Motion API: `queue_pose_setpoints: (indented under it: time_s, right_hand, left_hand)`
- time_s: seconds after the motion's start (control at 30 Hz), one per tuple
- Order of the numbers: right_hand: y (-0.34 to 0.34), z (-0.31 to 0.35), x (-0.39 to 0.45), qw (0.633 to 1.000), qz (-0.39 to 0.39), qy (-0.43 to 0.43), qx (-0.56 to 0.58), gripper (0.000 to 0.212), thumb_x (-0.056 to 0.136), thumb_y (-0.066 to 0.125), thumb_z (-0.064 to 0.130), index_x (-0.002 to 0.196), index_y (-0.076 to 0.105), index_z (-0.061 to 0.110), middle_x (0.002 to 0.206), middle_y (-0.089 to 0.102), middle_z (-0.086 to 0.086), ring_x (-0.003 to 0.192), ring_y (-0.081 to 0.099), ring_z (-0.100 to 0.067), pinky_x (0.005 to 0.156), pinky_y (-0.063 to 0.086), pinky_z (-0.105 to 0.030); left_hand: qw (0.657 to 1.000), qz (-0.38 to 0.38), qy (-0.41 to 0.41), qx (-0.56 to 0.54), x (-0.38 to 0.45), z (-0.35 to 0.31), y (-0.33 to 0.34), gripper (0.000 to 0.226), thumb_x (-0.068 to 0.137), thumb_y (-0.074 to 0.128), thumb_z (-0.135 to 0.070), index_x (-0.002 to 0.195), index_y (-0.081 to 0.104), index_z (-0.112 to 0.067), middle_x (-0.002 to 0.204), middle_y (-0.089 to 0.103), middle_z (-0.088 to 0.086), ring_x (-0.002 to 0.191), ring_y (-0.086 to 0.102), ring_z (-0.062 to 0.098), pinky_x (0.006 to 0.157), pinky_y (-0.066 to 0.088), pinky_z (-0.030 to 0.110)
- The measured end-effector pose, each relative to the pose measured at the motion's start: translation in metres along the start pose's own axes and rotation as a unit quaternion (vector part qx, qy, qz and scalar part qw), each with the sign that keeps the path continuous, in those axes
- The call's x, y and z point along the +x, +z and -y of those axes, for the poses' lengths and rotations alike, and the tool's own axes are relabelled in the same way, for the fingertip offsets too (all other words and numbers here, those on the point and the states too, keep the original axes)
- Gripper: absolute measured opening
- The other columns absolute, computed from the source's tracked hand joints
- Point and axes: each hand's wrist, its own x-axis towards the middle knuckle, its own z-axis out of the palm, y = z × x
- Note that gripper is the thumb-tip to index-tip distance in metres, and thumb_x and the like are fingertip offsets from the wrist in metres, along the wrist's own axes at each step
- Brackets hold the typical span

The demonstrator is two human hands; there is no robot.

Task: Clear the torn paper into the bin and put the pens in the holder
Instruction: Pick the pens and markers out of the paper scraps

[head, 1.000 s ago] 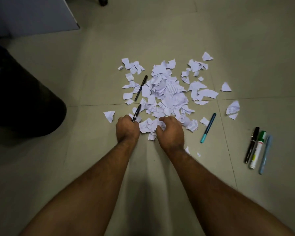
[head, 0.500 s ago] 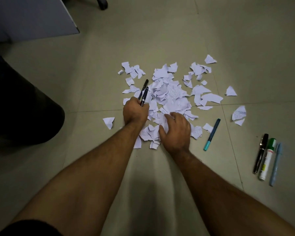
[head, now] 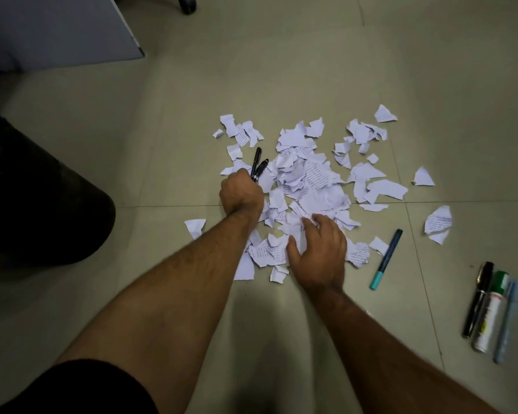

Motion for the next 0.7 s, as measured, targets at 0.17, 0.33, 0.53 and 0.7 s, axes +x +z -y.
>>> queue_pose_setpoints:
  time_s: [0.17, 0.33, 0.53, 0.7]
  right_hand:
    - [0.000, 0.000, 0.000, 1.000, -0.004, 0.001, -0.002, 0.051, 0.086, 0.059, 0.045, 0.128, 0.060, 0.017, 0.136, 0.056, -0.007, 0.129, 0.048, -0.026, 0.110, 0.037, -0.043]
    - [-0.001, -0.001, 0.001, 0.999, -0.022, -0.013, 0.026, 0.051, 0.085, 0.059, 0.043, 0.127, 0.061, 0.014, 0.132, 0.058, -0.009, 0.125, 0.050, -0.028, 0.107, 0.037, -0.042]
    - [-0.015, -0.003, -0.001, 0.990, -0.007, -0.021, 0.139, 0.053, 0.085, 0.058, 0.039, 0.129, 0.059, 0.009, 0.131, 0.057, -0.013, 0.124, 0.051, -0.030, 0.103, 0.044, -0.046]
    - [-0.059, -0.013, -0.034, 0.963, -0.118, 0.053, 0.238, 0.042, 0.085, 0.055, 0.021, 0.124, 0.062, 0.008, 0.124, 0.064, -0.007, 0.120, 0.055, -0.023, 0.106, 0.037, -0.023]
  left_hand:
    - [1.000, -0.003, 0.008, 0.028, -0.001, -0.001, -0.003, 0.020, 0.093, 0.061, -0.020, 0.109, 0.068, -0.010, 0.112, 0.069, 0.011, 0.105, 0.064, 0.029, 0.082, 0.054, 0.036]
    - [0.998, -0.023, 0.012, -0.049, -0.011, -0.002, -0.009, 0.017, 0.087, 0.062, -0.017, 0.099, 0.071, -0.009, 0.100, 0.072, 0.012, 0.093, 0.066, 0.031, 0.074, 0.054, 0.035]
    - [0.975, -0.028, 0.020, -0.221, -0.081, -0.011, -0.028, 0.012, 0.079, 0.064, -0.014, 0.088, 0.072, -0.010, 0.084, 0.072, 0.007, 0.077, 0.063, 0.026, 0.062, 0.041, 0.025]
    - [0.949, 0.027, 0.013, -0.313, -0.144, -0.029, -0.027, 0.007, 0.075, 0.068, -0.013, 0.081, 0.072, -0.014, 0.076, 0.071, 0.001, 0.075, 0.064, 0.022, 0.065, 0.047, 0.027]
